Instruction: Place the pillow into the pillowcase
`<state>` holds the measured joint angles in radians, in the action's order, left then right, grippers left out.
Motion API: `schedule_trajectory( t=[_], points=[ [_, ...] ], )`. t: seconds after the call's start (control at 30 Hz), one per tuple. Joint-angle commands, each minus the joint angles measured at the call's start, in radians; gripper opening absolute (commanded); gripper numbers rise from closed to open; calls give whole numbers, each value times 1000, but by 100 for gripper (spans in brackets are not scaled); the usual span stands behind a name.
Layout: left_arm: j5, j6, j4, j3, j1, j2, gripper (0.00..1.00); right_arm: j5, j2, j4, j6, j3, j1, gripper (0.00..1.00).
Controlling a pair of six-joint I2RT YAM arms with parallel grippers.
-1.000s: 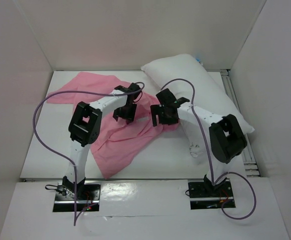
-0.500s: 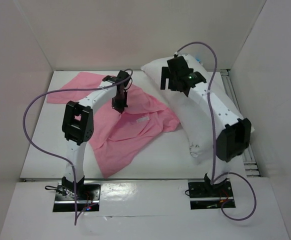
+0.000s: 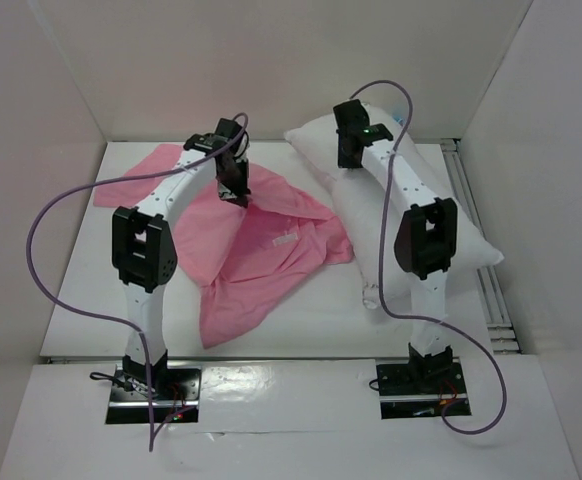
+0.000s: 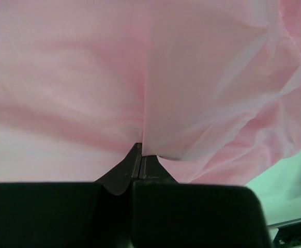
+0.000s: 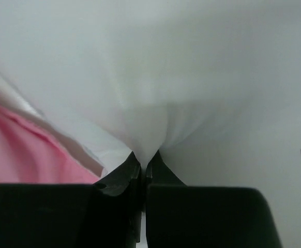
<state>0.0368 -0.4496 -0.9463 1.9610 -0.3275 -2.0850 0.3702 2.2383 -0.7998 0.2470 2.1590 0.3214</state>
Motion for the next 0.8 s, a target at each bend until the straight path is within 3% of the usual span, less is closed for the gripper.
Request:
schedule_trajectory(
  t=[0.0,0.27,0.33,0.5,0.63,0.77],
  points=[
    [57,-11,-25,55,28,19,0,-122,-268,108,-29,-89,-13,0],
    [136,-44,-34,131,105,-61,0,-376,-813,217,-78,-540,-4,0],
    [161,-54,-34,194,128,-110,0,-512,-1007,227,-116,-741,18,0],
    [205,-81,-34,268,192,-178,0,-583,-1201,197,-129,-959,93,0],
    [216,-92,-34,299,222,-214,0,-698,-1244,79,-109,-1028,119,0],
    [216,-92,-34,277,222,-187,0,-686,-1275,79,-31,-1105,171,0]
  ],
)
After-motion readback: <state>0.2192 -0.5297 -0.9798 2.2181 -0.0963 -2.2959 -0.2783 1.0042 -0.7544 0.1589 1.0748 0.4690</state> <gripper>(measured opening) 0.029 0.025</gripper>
